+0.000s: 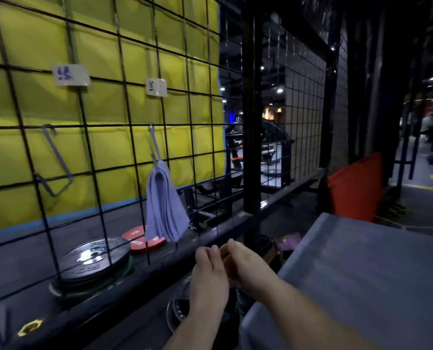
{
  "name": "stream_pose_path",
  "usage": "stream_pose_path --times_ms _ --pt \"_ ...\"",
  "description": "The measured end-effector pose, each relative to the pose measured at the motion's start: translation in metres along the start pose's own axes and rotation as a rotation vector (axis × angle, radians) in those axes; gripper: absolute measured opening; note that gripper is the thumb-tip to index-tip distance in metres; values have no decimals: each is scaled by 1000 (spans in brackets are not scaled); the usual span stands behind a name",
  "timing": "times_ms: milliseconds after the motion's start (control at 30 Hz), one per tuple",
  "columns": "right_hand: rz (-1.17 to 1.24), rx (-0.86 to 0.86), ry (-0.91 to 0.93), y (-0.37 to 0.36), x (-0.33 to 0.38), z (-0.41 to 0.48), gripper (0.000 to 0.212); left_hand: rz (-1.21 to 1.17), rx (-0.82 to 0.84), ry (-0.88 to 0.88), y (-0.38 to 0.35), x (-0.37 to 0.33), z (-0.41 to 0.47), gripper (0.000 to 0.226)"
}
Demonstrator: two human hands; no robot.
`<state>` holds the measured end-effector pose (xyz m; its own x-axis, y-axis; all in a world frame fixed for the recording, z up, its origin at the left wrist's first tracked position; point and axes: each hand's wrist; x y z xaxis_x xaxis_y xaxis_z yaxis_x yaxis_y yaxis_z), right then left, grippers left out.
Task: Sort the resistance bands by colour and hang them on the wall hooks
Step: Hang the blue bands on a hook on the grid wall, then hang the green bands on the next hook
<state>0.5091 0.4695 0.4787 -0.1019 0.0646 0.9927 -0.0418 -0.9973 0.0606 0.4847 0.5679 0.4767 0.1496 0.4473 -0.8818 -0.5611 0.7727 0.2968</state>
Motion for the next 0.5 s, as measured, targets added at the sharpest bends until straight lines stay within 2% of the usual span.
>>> stream_pose_path --times_ms 100,200,500 --pt "13 -96 -72 28 -12 -6 42 -10 100 16 -22 -3 -18 29" --pt "19 -97 -77 62 -23 -19 46 -54 221 -10 -50 -5 -40 28" --pt "21 -441 -218 178 -70 -71 40 2 543 -108 -145 -24 -126 28"
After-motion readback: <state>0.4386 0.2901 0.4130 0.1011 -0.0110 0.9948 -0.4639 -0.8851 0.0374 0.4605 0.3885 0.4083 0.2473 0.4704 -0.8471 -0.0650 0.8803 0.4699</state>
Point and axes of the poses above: each hand's wrist, its own z-axis towards the middle knuckle, its own y-axis out of the back of the hand, x = y × z, and after that the axes turned 13 degrees about -x, right-handed
